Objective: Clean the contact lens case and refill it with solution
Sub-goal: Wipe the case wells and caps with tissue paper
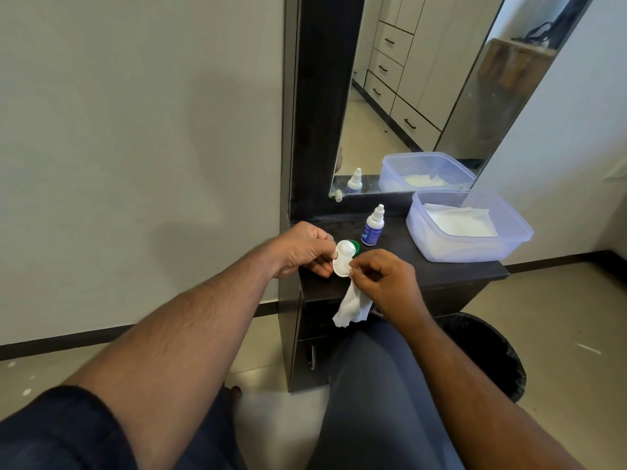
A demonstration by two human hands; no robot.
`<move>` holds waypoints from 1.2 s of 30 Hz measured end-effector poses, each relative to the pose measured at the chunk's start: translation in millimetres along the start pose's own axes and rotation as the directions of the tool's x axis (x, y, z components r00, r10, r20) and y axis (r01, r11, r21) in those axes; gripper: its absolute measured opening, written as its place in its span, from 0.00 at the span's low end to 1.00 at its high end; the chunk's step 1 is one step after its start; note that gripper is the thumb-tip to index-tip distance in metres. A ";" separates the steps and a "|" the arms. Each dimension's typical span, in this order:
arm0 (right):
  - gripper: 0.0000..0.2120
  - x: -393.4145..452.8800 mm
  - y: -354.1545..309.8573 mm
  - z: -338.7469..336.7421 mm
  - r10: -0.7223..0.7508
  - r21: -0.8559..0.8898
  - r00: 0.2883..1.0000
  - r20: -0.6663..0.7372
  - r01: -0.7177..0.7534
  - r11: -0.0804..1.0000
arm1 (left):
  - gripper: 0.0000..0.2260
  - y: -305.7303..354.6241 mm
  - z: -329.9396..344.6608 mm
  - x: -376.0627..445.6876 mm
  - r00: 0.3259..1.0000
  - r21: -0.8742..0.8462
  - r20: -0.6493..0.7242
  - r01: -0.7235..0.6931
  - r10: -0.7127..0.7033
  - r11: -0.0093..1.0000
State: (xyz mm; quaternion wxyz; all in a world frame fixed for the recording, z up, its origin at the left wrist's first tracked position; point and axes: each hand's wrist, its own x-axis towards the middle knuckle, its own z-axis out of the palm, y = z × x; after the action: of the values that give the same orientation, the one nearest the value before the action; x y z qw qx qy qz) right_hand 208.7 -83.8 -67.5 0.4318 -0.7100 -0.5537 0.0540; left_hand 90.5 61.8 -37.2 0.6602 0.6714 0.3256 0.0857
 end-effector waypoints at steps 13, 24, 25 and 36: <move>0.02 4.1 1.6 2.1 -0.052 -0.190 0.988 0.148 0.080 0.978 | 0.10 0.9 0.0 -0.7 1.000 0.047 0.016 -0.004 0.003 0.999; 0.06 -3.8 6.7 1.2 0.187 0.142 0.978 -0.093 -0.173 0.975 | 0.10 -1.7 1.9 1.5 0.999 -0.016 -0.036 -0.016 0.015 1.000; 0.07 -3.2 7.2 -0.7 0.219 0.187 0.974 -0.053 -0.205 0.961 | 0.10 -1.8 1.8 1.7 0.999 -0.012 -0.037 -0.015 0.014 1.000; 0.08 -2.6 10.5 -0.1 0.014 0.118 1.000 -0.002 -0.014 0.993 | 0.07 -2.3 4.1 3.0 0.999 0.059 -0.029 -0.013 0.015 0.998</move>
State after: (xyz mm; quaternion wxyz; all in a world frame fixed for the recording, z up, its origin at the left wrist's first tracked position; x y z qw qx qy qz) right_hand 215.6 -86.2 -75.6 0.4733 -0.6873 -0.5438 0.0886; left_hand 94.3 59.8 -40.8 0.6346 0.6916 0.3329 0.0907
